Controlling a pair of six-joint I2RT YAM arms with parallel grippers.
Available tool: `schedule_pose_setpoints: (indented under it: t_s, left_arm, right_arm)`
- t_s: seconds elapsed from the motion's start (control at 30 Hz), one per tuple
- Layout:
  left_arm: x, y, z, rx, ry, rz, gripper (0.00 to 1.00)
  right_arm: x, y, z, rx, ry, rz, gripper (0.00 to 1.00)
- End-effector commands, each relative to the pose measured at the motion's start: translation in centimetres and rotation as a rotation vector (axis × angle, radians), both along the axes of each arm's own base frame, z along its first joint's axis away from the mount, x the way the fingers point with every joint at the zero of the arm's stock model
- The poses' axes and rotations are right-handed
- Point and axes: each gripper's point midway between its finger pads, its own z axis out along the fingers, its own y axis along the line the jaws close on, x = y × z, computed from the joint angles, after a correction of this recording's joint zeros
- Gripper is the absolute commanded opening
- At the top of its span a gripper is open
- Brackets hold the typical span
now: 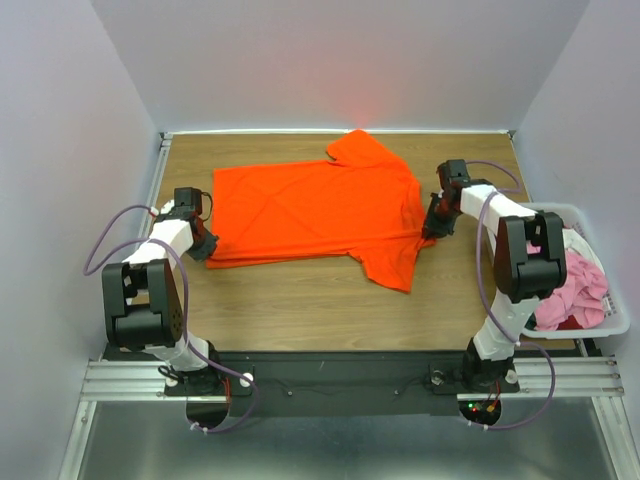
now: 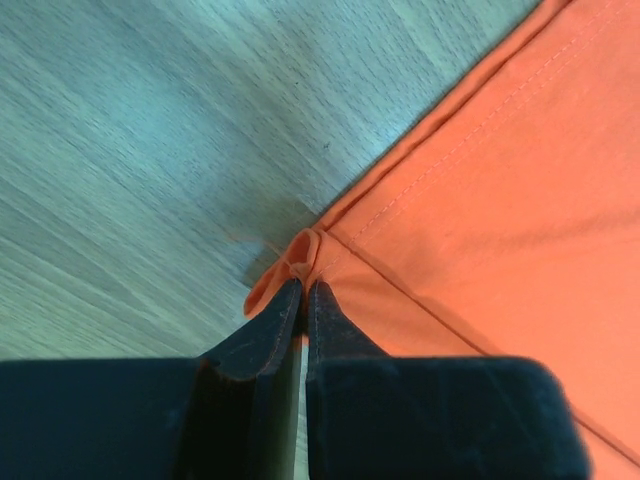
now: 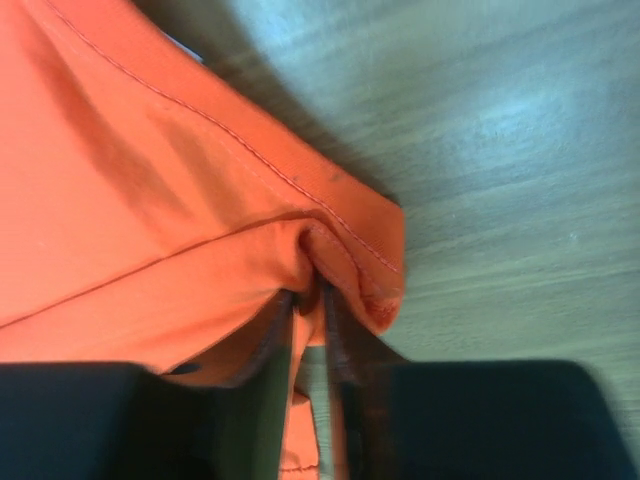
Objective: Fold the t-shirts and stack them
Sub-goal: Fold the tshirt
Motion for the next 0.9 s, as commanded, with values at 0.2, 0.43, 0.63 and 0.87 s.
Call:
schedule_pose_setpoints:
  t_s: [0.2, 0.43, 0.63, 0.87]
  left_arm:
    - [0.5, 0.7, 4.0, 0.037, -0.108, -0.013, 0.60]
    - [-0.5, 0.7, 7.9, 0.067, -0.207, -0.050, 0.77]
    - [-2.1, -0.9, 7.3, 0.009, -0.224, -0.094, 0.76]
    - [-2.6, -2.0, 5.1, -0.033, -0.192, -0.108, 0.67]
  right_arm:
    - [1.9, 0.0, 7.2, -0.024, -0.212, 0.062, 0.58]
    - [-3.7, 3.4, 7.4, 0.138, -0.177, 0.117, 0.59]
    - [-9.4, 5.5, 4.5, 0.217, -0.074, 0.120, 0.59]
    - [-12.6, 7.2, 2.0, 0.234, 0.010, 0.140, 0.59]
